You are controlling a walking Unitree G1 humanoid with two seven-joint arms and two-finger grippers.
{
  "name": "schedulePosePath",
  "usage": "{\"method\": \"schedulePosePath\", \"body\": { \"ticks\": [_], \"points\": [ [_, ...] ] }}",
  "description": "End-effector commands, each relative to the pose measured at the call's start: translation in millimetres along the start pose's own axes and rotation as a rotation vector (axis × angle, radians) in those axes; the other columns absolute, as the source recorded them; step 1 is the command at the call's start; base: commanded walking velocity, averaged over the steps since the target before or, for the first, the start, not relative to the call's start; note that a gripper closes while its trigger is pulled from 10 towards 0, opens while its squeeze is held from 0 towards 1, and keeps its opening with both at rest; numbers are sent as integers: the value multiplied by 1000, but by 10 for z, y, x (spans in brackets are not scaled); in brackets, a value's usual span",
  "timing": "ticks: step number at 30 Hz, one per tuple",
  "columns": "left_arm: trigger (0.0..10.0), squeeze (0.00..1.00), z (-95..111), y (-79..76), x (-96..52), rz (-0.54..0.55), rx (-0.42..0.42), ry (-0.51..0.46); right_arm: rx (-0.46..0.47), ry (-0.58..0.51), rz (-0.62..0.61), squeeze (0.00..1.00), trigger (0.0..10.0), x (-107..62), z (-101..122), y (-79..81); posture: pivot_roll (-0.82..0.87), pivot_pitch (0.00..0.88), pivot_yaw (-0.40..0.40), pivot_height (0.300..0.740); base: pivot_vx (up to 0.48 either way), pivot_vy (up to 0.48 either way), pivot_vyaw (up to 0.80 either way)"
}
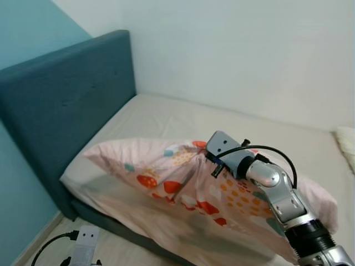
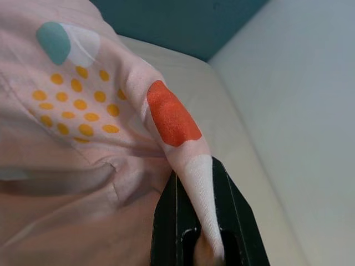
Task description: Clean up the room
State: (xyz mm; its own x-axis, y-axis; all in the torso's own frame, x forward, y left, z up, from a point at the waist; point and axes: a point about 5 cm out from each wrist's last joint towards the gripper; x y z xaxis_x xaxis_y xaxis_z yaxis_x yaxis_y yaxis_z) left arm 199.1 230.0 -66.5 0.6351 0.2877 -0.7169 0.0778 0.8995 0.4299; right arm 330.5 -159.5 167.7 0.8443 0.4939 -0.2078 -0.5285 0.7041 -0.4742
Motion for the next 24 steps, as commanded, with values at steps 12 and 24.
{"method": "schedulePosePath", "body": {
  "ticks": [12,24],
  "points": [
    [10000,0,-24,-29,-7,-32,-3,0,-47,-58,10,0,10000,37,88,69,-2,0,-57,740,0,0,656],
    [10000,0,78,-70,3,-41,6,-33,-32,-79,11,0,10000,73,115,116,-2,0,-60,740,0,-475,658]
  ]
}}
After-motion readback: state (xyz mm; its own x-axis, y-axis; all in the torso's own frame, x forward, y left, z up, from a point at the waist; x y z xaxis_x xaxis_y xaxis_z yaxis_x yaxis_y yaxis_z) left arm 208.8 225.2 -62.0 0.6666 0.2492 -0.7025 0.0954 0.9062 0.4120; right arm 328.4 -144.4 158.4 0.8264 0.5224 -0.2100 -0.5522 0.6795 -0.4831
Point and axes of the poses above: a point about 5 cm out from each wrist's last joint towards the gripper, its own x axis pointing out of the wrist towards the gripper, its own z axis along the axis of the wrist's last joint, y = z × x, and after that the axes turned 12 degrees about x, right-handed
